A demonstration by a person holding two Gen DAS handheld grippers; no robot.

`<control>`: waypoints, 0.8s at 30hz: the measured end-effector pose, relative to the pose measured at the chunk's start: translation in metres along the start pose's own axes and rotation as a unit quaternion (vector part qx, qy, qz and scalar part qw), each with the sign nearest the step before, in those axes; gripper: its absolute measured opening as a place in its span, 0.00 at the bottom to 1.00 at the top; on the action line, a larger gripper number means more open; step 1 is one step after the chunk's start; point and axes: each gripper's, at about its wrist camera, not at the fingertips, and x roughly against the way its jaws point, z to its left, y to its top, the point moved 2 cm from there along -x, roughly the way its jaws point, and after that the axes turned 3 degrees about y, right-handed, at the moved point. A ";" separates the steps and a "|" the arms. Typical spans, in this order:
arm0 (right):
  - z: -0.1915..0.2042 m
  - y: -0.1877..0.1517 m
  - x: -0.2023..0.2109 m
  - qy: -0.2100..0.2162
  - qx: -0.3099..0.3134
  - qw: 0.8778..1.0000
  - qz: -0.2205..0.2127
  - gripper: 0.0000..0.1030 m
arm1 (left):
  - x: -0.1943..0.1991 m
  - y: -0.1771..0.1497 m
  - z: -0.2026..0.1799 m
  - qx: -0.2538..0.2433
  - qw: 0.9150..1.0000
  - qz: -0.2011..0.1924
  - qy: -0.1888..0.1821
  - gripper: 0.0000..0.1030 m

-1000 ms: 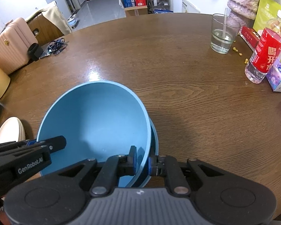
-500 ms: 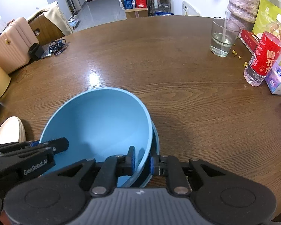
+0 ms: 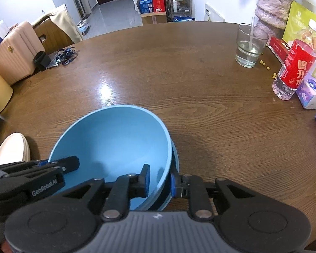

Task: Organize plates and bowls
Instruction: 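Set the held bowls down into the single blue bowl with both tools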

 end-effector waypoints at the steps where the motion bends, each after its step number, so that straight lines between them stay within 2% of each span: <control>1: 0.000 0.000 0.001 0.000 -0.001 1.000 -0.001 0.19 | 0.000 0.000 0.000 0.000 1.000 -0.002 0.000 0.11; 9: -0.004 -0.001 0.007 -0.005 -0.008 1.000 -0.009 0.19 | -0.003 -0.003 0.000 -0.005 1.000 -0.013 0.000 0.11; 15: -0.007 -0.005 0.007 -0.007 -0.011 1.000 -0.008 0.10 | -0.001 -0.007 -0.001 -0.014 1.000 -0.026 0.001 0.11; 24: -0.009 -0.009 0.012 -0.003 0.002 0.999 -0.045 0.07 | 0.000 -0.016 -0.006 -0.037 0.997 -0.063 0.004 0.11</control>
